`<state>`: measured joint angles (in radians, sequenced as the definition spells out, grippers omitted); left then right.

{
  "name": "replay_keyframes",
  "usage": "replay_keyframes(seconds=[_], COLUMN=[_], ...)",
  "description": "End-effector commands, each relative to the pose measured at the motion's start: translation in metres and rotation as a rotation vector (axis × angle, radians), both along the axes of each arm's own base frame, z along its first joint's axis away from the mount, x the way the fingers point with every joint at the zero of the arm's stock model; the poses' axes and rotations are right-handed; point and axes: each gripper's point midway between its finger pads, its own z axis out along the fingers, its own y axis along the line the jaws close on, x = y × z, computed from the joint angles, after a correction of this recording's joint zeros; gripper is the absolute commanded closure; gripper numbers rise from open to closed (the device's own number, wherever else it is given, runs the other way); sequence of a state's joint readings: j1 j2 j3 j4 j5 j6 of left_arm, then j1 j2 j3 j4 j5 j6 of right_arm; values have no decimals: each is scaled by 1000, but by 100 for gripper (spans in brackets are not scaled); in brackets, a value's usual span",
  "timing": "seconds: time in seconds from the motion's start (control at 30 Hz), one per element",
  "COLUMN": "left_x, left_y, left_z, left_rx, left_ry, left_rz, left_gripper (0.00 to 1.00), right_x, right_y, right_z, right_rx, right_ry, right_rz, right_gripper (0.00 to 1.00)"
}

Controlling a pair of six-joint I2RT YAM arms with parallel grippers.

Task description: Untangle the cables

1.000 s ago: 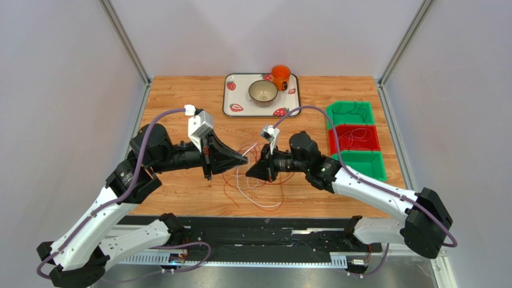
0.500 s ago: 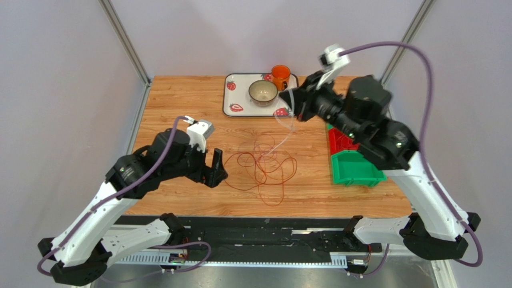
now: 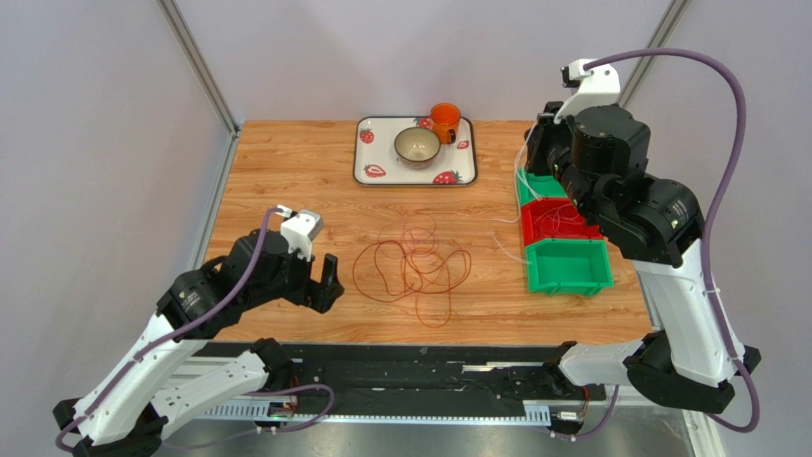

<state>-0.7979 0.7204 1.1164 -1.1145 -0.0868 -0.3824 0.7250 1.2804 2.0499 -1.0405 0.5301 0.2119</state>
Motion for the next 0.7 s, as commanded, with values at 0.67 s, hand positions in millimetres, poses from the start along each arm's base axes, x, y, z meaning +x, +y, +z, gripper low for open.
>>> replay_keyframes(seconds=[0.67], left_x=[7], left_y=[-1], left_z=[26], left_rx=[-234], left_ry=[-282], left_rz=[0], left_gripper=[1], right_x=[2], right_y=[-162], right_z=[-84], right_rx=[-120], right_ry=[168], right_rz=[-562], right_gripper=[100])
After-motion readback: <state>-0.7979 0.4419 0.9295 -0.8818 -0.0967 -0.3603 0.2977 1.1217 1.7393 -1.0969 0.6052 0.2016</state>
